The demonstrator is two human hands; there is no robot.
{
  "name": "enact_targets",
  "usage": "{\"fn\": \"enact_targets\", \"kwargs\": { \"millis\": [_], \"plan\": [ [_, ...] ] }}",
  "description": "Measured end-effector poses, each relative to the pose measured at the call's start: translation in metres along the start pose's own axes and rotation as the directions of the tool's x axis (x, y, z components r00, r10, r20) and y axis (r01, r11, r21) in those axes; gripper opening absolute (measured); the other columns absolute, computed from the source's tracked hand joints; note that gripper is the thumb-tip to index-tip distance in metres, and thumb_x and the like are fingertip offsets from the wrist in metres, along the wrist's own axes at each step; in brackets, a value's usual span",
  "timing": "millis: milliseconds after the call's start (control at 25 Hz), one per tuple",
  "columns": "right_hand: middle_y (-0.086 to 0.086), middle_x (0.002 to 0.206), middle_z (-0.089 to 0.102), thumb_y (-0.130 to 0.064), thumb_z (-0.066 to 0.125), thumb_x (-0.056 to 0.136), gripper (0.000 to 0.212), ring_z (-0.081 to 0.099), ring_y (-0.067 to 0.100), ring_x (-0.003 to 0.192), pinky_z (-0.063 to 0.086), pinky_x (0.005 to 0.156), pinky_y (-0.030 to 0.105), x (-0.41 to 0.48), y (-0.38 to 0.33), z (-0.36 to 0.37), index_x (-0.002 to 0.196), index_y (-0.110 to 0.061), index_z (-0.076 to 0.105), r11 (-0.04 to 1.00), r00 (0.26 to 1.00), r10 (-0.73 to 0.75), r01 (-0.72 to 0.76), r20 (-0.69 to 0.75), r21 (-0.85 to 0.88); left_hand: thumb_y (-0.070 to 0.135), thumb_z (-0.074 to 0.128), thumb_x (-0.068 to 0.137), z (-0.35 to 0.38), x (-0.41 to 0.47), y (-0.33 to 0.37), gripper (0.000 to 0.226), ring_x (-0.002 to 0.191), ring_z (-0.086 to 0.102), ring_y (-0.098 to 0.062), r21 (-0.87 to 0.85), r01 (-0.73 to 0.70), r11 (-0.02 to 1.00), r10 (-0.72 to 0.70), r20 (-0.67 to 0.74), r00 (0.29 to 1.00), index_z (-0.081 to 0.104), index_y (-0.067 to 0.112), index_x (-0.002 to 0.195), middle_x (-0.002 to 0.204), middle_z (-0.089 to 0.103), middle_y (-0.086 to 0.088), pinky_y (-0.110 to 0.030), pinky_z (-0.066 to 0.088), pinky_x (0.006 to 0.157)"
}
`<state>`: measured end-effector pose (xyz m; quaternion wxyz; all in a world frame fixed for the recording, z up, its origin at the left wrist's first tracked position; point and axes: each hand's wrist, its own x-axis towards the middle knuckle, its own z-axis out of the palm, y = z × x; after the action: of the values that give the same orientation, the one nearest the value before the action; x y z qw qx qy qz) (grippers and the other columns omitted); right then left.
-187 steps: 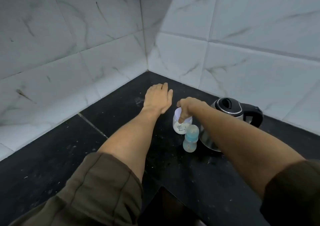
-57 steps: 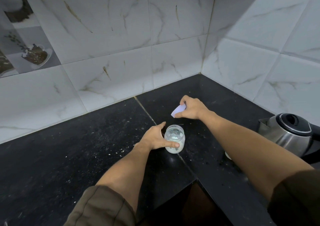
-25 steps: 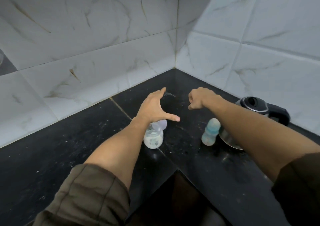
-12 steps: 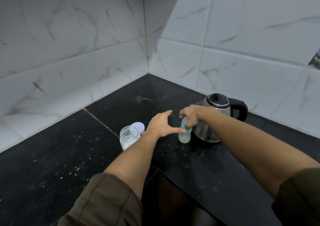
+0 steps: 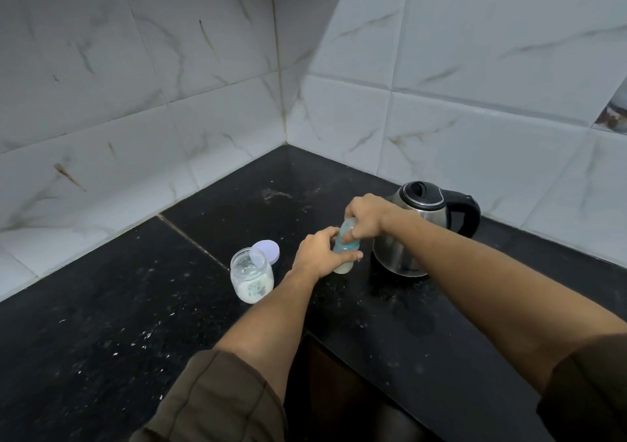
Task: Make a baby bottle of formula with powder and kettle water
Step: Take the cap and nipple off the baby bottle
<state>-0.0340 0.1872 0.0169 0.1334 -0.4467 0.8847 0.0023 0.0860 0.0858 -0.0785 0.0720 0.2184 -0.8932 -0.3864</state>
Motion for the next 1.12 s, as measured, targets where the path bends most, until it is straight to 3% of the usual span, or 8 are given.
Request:
{"fn": "enact_targets", "kwargs": {
  "millis": [120,240,480,680,880,960,1120],
  "plan": [
    [0.004,0.069,0.075,-0.052,0.08,0.075,0.038,0.074,0.022,0.078,0.058,0.072,0.033,-0.002,-0.007,-0.011,0.088,-0.016,0.077,0.999,1.0,0.012,-0.012,-0.005,0.053,0.058,0.085,0.075,-0.003,0.003,-0.002,0.049,0.094,0.071,-0.006,-0.07,-0.017,0.997,0.014,-0.035,0.999,0.073,0.027,0.111,0.098,0.076,0.012,-0.036,0.059,0.09],
    [0.002,0.063,0.073,-0.05,0.08,0.078,0.037,0.075,0.022,0.076,0.059,0.075,0.035,-0.003,-0.012,-0.017,0.086,-0.014,0.077,0.999,1.0,-0.008,0.008,0.001,0.041,0.053,0.085,0.078,-0.006,0.002,-0.003,0.041,0.092,0.072,-0.004,-0.118,-0.026,0.993,0.021,-0.043,0.999,0.075,0.028,0.109,0.095,0.078,0.013,-0.031,0.059,0.087],
    [0.001,0.102,0.072,-0.03,0.084,0.077,0.036,0.066,0.021,0.094,0.056,0.081,0.035,-0.01,-0.019,-0.04,0.11,-0.021,0.074,0.992,0.994,-0.104,0.106,0.028,-0.076,0.046,0.089,0.075,-0.01,0.006,-0.007,0.051,0.099,0.072,-0.002,-0.158,-0.033,0.987,0.027,-0.04,0.999,0.075,0.029,0.121,0.105,0.078,0.015,-0.036,0.058,0.097],
    [0.0,0.103,0.068,-0.025,0.079,0.077,0.04,0.063,0.022,0.094,0.054,0.077,0.032,-0.021,-0.01,-0.062,0.115,-0.023,0.068,0.998,0.995,-0.061,0.06,-0.079,-0.016,0.049,0.087,0.077,-0.003,-0.005,-0.019,0.059,0.108,0.068,-0.01,-0.103,0.058,0.993,-0.067,-0.079,0.995,0.069,0.029,0.13,0.115,0.075,0.011,-0.04,0.054,0.101],
    [-0.001,0.095,0.071,-0.034,0.081,0.067,0.04,0.07,0.023,0.086,0.062,0.078,0.039,-0.036,0.008,-0.022,0.103,-0.027,0.066,0.999,1.0,0.026,-0.026,0.001,-0.025,0.053,0.078,0.084,-0.006,-0.006,-0.019,0.055,0.111,0.066,-0.021,-0.064,0.099,0.993,-0.111,-0.222,0.969,0.065,0.026,0.131,0.115,0.074,0.003,-0.042,0.052,0.098],
    [0.001,0.091,0.072,-0.027,0.081,0.065,0.036,0.074,0.025,0.076,0.065,0.069,0.04,-0.044,0.013,0.0,0.097,-0.027,0.065,0.998,0.994,0.051,-0.049,0.096,-0.027,0.054,0.076,0.086,-0.003,-0.009,-0.017,0.053,0.109,0.066,-0.021,-0.085,0.085,0.993,-0.105,-0.262,0.959,0.066,0.026,0.13,0.112,0.074,0.004,-0.039,0.052,0.095],
    [0.007,0.099,0.064,-0.016,0.084,0.071,0.043,0.073,0.029,0.071,0.063,0.06,0.037,-0.062,0.016,0.046,0.107,-0.019,0.062,0.993,0.946,0.114,-0.098,0.303,-0.066,0.057,0.075,0.086,0.01,-0.017,-0.008,0.057,0.112,0.067,-0.02,-0.064,0.035,0.997,-0.051,-0.274,0.96,0.064,0.026,0.132,0.117,0.074,0.004,-0.039,0.051,0.097]
  ]
}}
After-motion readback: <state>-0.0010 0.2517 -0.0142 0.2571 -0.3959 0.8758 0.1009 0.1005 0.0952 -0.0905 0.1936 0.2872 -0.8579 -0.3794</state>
